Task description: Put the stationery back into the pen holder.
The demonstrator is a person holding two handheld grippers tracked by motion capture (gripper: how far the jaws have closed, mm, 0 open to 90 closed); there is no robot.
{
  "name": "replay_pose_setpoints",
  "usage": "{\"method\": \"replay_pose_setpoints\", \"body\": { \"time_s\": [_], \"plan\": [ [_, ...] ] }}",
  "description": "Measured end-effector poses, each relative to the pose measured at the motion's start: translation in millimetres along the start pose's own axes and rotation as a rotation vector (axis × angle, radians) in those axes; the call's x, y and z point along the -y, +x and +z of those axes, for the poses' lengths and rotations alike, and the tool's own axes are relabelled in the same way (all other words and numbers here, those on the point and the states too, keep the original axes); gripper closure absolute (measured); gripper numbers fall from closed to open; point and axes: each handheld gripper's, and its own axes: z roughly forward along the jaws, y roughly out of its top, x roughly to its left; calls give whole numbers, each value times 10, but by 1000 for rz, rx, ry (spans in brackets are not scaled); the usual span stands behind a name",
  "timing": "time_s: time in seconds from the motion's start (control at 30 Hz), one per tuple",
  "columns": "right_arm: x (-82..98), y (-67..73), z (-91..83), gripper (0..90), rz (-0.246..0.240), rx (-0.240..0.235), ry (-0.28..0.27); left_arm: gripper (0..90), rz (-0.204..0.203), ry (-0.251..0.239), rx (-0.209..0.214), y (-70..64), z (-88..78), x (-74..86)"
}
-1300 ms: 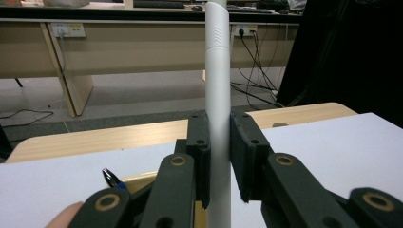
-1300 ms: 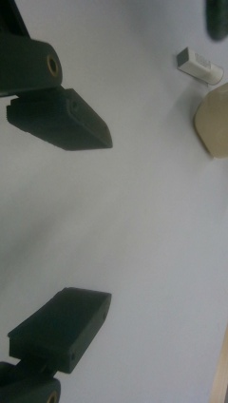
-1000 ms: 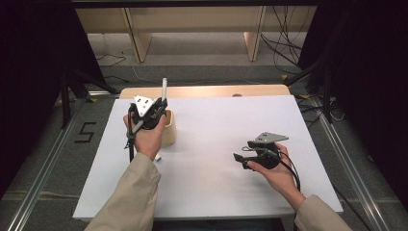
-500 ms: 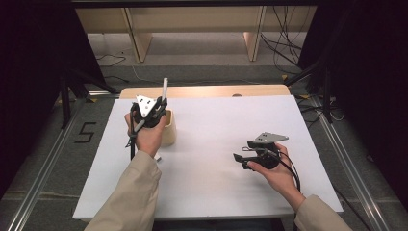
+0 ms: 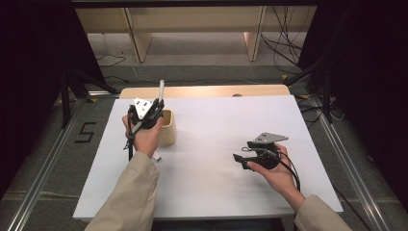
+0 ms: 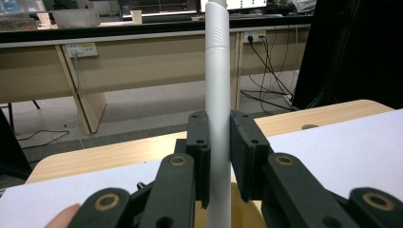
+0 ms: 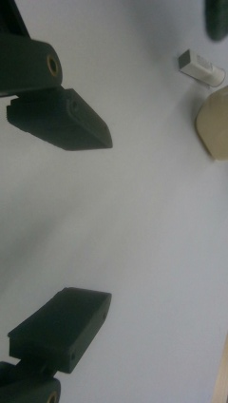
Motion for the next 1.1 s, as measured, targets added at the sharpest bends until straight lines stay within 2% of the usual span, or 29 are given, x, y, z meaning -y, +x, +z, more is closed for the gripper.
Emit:
{"method": "replay_pose_setpoints", "body": {
  "time_s": [0.3,0.6,1.1],
  "plan": [
    [2,0,3,232,-1,-1,-1,784,-4,-15,-9,33,28,51],
    [3,5,5,232,-4,-5,-1,784,9,-11,-34,76,26,144],
    [5,5,8,232,-4,-6,-1,783,16,-1,-45,128,17,231]
  ]
}}
